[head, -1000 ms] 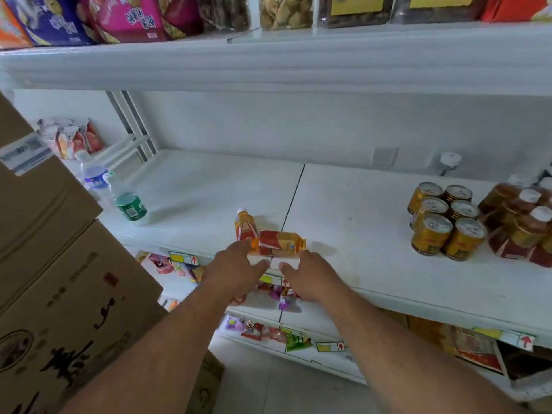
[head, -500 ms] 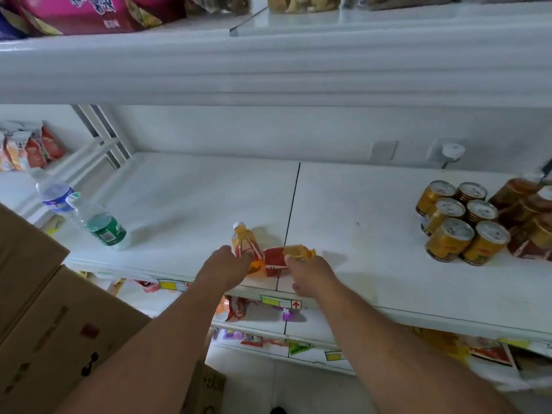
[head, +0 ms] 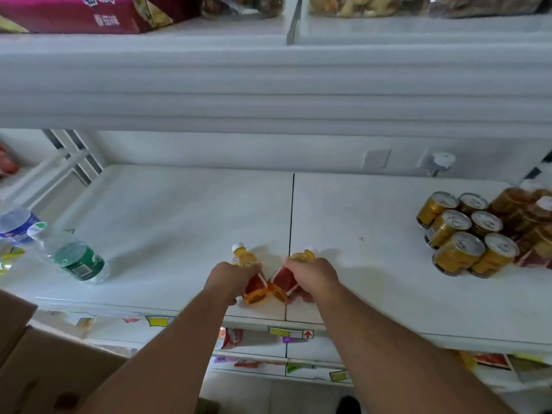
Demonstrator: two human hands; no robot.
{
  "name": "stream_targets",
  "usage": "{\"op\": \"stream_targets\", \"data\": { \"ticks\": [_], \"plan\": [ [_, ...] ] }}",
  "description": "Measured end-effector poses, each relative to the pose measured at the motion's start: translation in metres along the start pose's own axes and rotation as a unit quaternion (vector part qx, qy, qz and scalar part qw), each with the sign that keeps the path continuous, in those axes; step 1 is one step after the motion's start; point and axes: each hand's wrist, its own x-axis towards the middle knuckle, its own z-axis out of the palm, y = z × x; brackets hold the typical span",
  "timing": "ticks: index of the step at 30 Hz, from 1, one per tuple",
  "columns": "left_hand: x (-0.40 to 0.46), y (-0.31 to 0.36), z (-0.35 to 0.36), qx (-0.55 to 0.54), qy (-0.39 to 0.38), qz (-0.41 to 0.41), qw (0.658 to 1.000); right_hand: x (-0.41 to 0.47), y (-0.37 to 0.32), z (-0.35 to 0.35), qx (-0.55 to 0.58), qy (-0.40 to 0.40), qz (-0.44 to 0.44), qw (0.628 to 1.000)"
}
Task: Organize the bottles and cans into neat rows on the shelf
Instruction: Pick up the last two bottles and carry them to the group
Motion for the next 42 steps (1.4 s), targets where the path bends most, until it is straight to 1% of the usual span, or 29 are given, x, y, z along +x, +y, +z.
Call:
{"op": "stream_targets", "data": {
  "ticks": [3,6,10,14,19,21,24,27,31,36,42],
  "plan": [
    [0.003,0.000,0.002,-0.075,-0.006,-0.023,0.997,0.008,-0.006,0.003,-0.007,-0.013,-0.007,1.000],
    [0.005,-0.001,0.000,-0.105,-0.012,-0.011,0.994,0.011,-0.006,0.005,-0.022,-0.014,-0.017,1.000],
    [0.002,0.004,-0.009,-0.098,-0.011,0.059,0.993,0.010,-0.003,-0.001,0.029,-0.008,-0.029,0.999],
    [-0.014,0.019,-0.017,-0.087,-0.010,0.134,0.987,0.002,-0.001,-0.023,0.074,0.003,-0.079,0.994],
    [-0.046,0.045,-0.015,-0.094,-0.007,0.224,0.970,-0.017,0.005,-0.053,0.038,0.073,-0.165,0.983],
    [-0.060,0.054,-0.011,-0.098,-0.008,0.257,0.961,-0.026,0.011,-0.066,0.027,0.100,-0.191,0.976],
    [-0.081,0.065,-0.002,-0.102,-0.015,0.294,0.950,-0.039,0.021,-0.088,0.026,0.118,-0.213,0.970],
    [-0.104,0.072,0.010,-0.099,-0.020,0.317,0.943,-0.054,0.033,-0.112,0.017,0.125,-0.218,0.968],
    [-0.140,0.076,0.029,-0.125,-0.022,0.335,0.933,-0.077,0.055,-0.144,0.021,0.130,-0.232,0.964],
    [-0.193,0.075,0.061,-0.138,-0.022,0.343,0.929,-0.110,0.098,-0.184,0.057,0.140,-0.246,0.957],
    [-0.258,0.067,0.097,-0.133,-0.016,0.373,0.918,-0.147,0.148,-0.223,0.078,0.163,-0.249,0.951]
  ]
}}
